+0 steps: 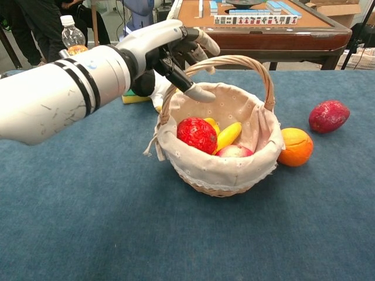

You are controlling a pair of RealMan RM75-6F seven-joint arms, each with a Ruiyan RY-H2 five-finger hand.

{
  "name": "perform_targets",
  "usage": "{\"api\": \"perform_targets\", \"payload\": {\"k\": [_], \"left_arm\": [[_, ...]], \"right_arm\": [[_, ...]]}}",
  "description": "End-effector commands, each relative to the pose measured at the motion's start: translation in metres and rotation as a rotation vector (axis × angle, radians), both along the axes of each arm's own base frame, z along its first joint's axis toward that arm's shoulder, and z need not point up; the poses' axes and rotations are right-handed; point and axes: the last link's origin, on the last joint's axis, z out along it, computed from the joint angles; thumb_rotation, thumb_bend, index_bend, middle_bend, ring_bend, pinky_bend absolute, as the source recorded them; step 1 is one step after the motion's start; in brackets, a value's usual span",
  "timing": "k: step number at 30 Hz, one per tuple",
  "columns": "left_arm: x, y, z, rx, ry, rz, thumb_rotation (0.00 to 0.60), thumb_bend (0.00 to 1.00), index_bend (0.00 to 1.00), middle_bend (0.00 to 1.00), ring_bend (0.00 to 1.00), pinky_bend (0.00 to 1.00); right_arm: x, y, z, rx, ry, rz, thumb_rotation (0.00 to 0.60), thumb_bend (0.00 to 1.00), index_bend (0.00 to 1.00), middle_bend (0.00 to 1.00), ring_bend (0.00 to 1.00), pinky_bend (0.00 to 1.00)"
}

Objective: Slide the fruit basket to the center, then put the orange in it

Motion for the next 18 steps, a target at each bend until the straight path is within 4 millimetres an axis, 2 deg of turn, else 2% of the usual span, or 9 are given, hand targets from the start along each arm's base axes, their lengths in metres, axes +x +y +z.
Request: {"api": "perform_targets", "payload": {"k": [1,7,18], "left_arm": [[-0.002,-0.001,0.006,0.005,-0.009,0.001,0.600,0.11,0.13,0.14,0.12,0.21],[-0.015,-0.001,0.024,0.007,-0.021,0.022,0.600,0.11,0.10,0.13,0.11,0.18],[-0.076,0.000,0.073,0.085,0.069,0.110,0.600,0.11,0.13,0.13,0.11,0.18]], "right_arm": [[0.000,0.000,0.000,-0.002,0.000,-0.001,0.600,0.18,0.20,0.29,0.26,0.34],[0.000,0.001,0.001,-0.003,0.001,-0.001,0.600,0.19,0.20,0.29,0.26,0.34],[0.005,-0.003,-0.002,0.023,0.007,0.008,0.600,0.19,0.20,0.29,0.26,0.34]]}}
